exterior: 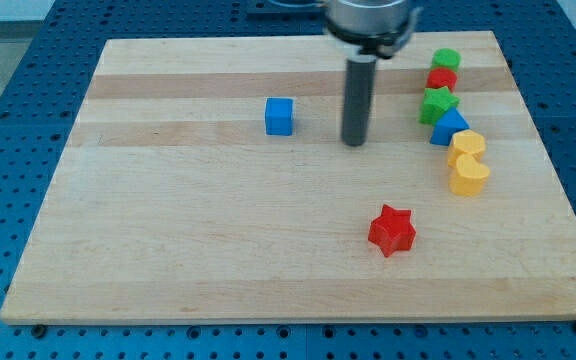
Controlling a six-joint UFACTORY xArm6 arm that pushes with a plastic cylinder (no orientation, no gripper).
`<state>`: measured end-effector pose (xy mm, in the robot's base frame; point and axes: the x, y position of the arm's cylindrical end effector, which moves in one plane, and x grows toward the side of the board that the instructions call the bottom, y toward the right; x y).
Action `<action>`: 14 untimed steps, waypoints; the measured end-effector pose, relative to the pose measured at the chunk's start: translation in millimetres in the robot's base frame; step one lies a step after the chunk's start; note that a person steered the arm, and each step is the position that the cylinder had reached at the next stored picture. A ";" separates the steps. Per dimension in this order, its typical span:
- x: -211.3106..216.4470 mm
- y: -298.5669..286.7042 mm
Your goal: Slide the blue triangle to the bottom right side of the blue cube
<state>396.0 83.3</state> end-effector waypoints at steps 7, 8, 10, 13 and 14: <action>-23.7 250.3; -7.4 203.3; -11.1 94.3; 11.7 54.1; 18.5 -22.3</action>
<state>414.5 61.0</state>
